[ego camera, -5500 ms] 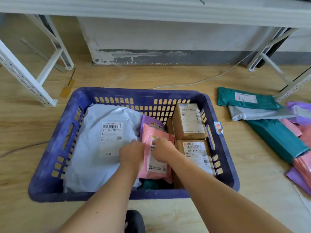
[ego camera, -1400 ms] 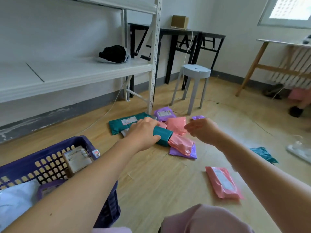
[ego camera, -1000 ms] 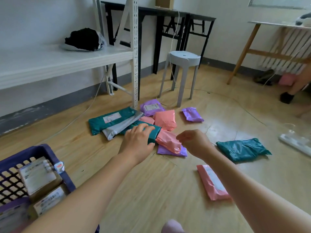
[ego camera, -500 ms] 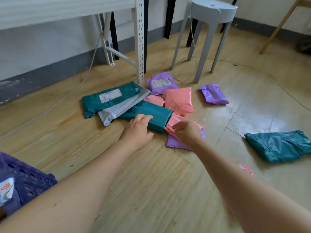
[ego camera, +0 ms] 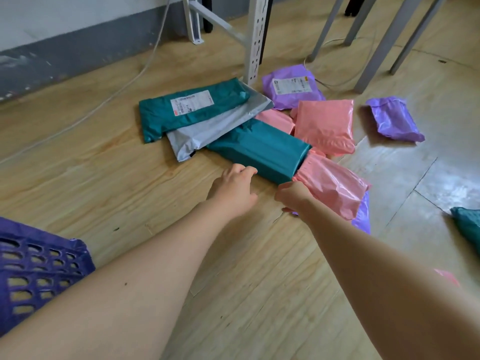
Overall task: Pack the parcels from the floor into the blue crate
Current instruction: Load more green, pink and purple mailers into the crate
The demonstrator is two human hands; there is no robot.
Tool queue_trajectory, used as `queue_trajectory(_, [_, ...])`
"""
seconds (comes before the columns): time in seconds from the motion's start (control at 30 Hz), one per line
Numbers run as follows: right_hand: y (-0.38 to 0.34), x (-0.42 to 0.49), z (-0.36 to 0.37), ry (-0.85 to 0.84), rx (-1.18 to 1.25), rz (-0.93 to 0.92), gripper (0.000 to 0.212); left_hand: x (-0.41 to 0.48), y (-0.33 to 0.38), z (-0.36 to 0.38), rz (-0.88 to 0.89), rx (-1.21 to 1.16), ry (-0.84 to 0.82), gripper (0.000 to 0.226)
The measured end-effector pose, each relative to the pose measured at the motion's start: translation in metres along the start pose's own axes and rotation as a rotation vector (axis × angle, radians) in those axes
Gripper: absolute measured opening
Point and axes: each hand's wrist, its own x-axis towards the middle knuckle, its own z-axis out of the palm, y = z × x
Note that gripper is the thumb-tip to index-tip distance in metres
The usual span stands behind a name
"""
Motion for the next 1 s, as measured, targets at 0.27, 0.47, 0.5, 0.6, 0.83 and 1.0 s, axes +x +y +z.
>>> queue_trajectory(0.27, [-0.001,0.017,0.013,-0.024,-0.019,0.032,0.024,0.007,-0.022,0.011,-0.027,-0.055,-0.025,0.056])
queue_trajectory(0.47, [0.001,0.022,0.022,0.05,0.077,0.041,0.041,0.005,-0.028,0.012,-0.044,-0.076,-0.023,0.055])
queue_trajectory(0.5, [0.001,0.02,0.022,0.061,0.087,0.035,0.03,0.005,-0.029,0.012,-0.047,-0.081,-0.022,0.055])
queue_trajectory(0.6, [0.001,0.014,0.019,0.116,0.109,0.005,0.022,0.0,-0.029,0.012,-0.056,-0.095,-0.021,0.054])
queue_trajectory(0.83, [-0.013,-0.018,0.005,0.365,0.001,-0.17,0.04,-0.021,-0.022,-0.001,-0.081,-0.105,0.007,0.054])
queue_trajectory(1.0, [-0.036,-0.049,-0.014,0.526,0.026,-0.218,0.028,-0.049,-0.012,-0.024,-0.099,-0.119,0.057,0.055])
